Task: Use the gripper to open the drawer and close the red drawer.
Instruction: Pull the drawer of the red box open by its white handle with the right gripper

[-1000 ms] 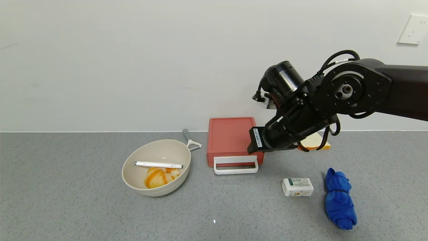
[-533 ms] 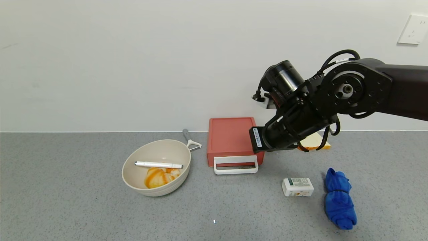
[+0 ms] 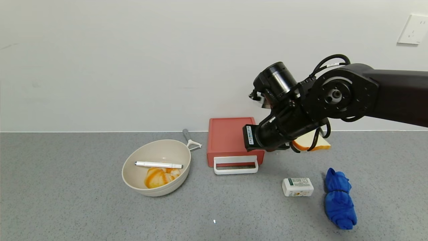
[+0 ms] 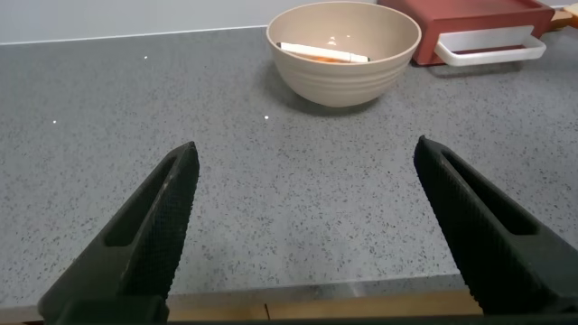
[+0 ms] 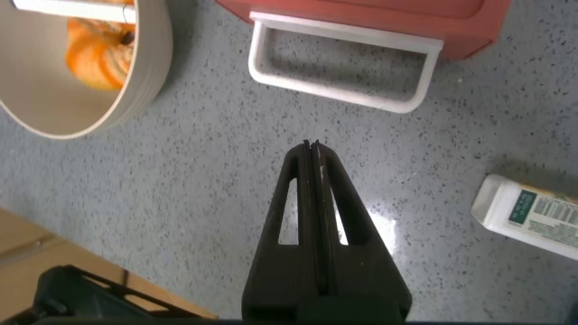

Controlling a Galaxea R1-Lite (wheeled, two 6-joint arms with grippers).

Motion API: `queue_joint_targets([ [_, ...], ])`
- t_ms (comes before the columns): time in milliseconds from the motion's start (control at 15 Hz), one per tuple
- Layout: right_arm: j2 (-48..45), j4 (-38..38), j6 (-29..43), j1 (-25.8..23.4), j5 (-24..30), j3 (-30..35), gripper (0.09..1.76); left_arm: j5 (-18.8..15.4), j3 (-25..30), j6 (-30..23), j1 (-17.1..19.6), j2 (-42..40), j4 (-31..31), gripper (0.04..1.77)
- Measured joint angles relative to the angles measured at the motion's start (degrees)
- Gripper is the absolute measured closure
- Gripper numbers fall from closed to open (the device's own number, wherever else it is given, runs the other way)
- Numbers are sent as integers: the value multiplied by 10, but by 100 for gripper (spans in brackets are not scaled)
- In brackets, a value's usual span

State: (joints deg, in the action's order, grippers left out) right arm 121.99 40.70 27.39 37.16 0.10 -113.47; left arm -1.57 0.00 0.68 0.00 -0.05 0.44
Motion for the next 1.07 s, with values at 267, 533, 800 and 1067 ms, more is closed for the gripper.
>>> queue_joint_targets([
  [267, 31, -44, 22, 9, -22, 0, 173, 0, 0, 0, 0, 0, 0, 9],
  [533, 69, -73, 22, 11, -23, 0, 173, 0, 0, 0, 0, 0, 0, 9],
  [800, 101, -96, 17, 11, -18, 0, 173, 0, 0, 0, 0, 0, 0, 9],
  [1067, 126, -131, 8, 10, -17, 0, 173, 0, 0, 0, 0, 0, 0, 9],
])
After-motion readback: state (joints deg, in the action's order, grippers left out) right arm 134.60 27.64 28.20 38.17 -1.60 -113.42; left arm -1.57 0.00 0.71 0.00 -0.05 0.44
